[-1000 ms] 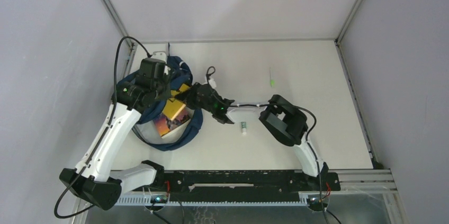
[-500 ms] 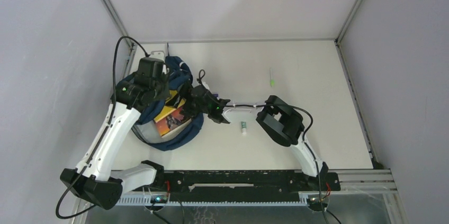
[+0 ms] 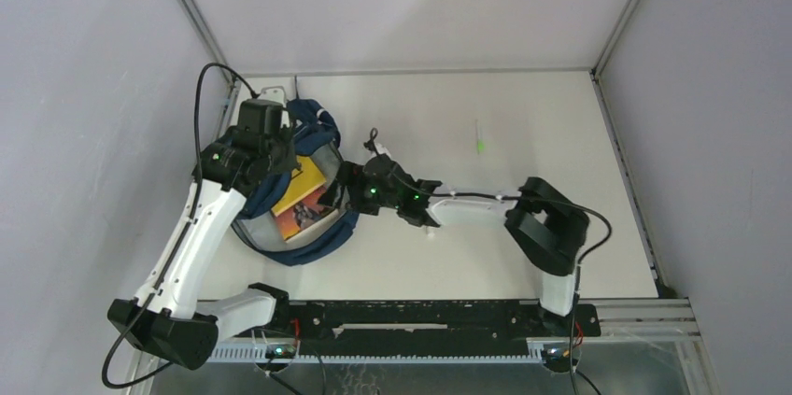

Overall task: Pack the student bag
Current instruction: Place the book in the student bag, then pick up the stationery from the center of the board.

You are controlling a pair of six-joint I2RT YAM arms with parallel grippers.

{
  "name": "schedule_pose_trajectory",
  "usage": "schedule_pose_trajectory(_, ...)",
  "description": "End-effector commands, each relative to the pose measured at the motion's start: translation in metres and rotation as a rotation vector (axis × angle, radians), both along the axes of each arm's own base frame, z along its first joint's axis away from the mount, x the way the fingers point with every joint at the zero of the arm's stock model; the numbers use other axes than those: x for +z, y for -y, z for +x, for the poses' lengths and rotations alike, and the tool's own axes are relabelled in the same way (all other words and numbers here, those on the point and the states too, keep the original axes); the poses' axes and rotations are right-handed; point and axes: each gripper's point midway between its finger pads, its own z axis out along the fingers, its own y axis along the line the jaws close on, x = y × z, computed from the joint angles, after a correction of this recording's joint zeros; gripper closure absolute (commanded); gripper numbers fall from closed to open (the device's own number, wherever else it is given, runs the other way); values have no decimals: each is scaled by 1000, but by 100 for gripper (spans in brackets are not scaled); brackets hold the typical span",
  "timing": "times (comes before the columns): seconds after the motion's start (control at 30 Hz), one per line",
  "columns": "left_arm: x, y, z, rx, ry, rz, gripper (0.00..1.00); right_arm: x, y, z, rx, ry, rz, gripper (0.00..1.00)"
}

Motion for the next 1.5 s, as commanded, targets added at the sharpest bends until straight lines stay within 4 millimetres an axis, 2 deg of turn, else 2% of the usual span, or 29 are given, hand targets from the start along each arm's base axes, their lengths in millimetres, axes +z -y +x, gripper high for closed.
schedule_pose_trajectory(0.0,24,13,19,-39,130,-69,100,39,34,3,38,208,-22,6)
schedule_pose_trajectory(0.2,7,47,20,-199,108,-171,100,12,135,18,-106,293,-282,14)
schedule_pose_trajectory(0.3,-6,54,19,-235,68,-163,100,-5,188,16,-180,276,-398,15)
schedule_pose_trajectory(0.4,-24,62,9,-281,7,-115,100,-14,225,16,-235,249,-458,16)
schedule_pose_trajectory(0.47,-46,76,-5,-346,-60,-105,98,-17,241,14,-253,239,-498,16)
schedule_pose_trajectory(0.5,-56,80,-10,-362,-93,-105,85,-19,246,13,-259,238,-517,16)
schedule_pose_trajectory(0.53,-68,92,-21,-411,-139,-124,52,-19,248,13,-261,239,-529,16)
schedule_pose_trajectory(0.57,-78,99,-29,-442,-178,-128,7,-20,250,12,-264,237,-536,17)
schedule_pose_trajectory(0.6,-85,102,-33,-453,-201,-114,1,-22,250,13,-265,235,-540,17)
schedule_pose_trajectory(0.67,-85,95,-29,-404,-198,-73,0,-26,245,15,-254,233,-536,18)
schedule_pose_trajectory(0.73,-73,79,-17,-319,-142,-18,1,-32,243,18,-243,229,-562,18)
schedule_pose_trajectory(0.8,-62,68,-8,-265,-103,-5,9,-38,248,22,-241,214,-610,16)
schedule_pose_trajectory(0.87,-61,55,0,-240,-79,52,11,-44,248,23,-225,190,-637,15)
schedule_pose_trajectory(1.07,-90,23,5,-174,-136,251,11,-52,233,16,-170,185,-654,16)
schedule_pose_trajectory(1.2,-113,11,-1,-150,-202,331,15,-55,228,16,-166,169,-637,17)
schedule_pose_trajectory(1.3,-127,-3,-5,-113,-218,404,23,-53,224,15,-160,170,-618,17)
schedule_pose_trajectory(1.37,-135,-7,-4,-102,-229,430,29,-51,221,14,-157,169,-602,18)
schedule_pose_trajectory(1.47,-147,-6,-3,-110,-272,447,31,-53,215,14,-143,163,-586,18)
